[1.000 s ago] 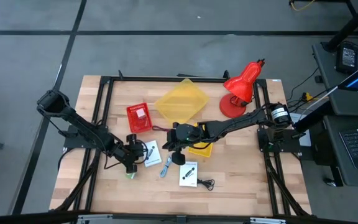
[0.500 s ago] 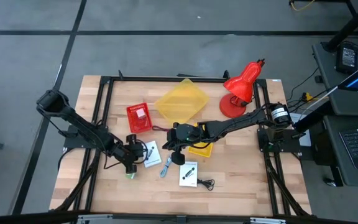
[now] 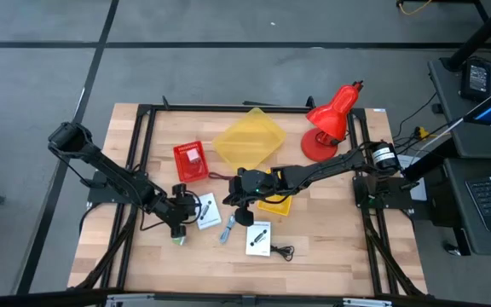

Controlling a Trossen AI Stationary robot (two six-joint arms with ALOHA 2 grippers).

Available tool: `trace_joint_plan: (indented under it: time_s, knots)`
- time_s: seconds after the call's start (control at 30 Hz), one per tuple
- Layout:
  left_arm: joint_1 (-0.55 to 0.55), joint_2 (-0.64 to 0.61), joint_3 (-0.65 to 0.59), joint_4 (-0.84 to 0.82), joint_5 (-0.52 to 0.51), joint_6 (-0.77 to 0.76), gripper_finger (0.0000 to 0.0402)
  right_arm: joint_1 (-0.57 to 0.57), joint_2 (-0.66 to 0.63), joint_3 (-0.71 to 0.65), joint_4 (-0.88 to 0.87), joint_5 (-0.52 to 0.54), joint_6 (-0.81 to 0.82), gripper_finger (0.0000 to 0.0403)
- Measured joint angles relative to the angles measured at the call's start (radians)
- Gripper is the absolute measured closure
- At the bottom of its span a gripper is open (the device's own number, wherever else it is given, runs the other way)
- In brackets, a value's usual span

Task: Pick and place items into bin
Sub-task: Put the left white box into the small yellow bin

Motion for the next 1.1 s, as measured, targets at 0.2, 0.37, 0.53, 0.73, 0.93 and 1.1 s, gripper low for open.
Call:
trace_joint_plan:
  time_s: [0.2, 0.37, 0.53, 0.73, 0.93, 1.1]
  knots:
    - [0.000, 0.000, 0.000, -0.004, -0.002, 0.000, 0.0400, 0.000, 0.000, 0.000, 0.000, 0.000, -0.001, 0.0402]
    - [0.000, 0.000, 0.000, -0.014, -0.004, 0.000, 0.0400, 0.000, 0.000, 0.000, 0.000, 0.000, -0.002, 0.0402]
    - [0.000, 0.000, 0.000, -0.017, -0.008, 0.001, 0.0400, 0.000, 0.000, 0.000, 0.000, 0.000, -0.002, 0.0402]
    - [0.000, 0.000, 0.000, -0.017, -0.028, 0.001, 0.0400, 0.000, 0.000, 0.000, 0.000, 0.000, 0.000, 0.0402]
    - [0.000, 0.001, 0.000, -0.017, -0.028, 0.001, 0.0400, 0.000, 0.000, 0.000, 0.000, 0.000, -0.001, 0.0402]
    - [0.003, 0.001, 0.000, -0.016, -0.028, 0.001, 0.0400, 0.000, 0.000, 0.000, 0.000, 0.000, -0.001, 0.0402]
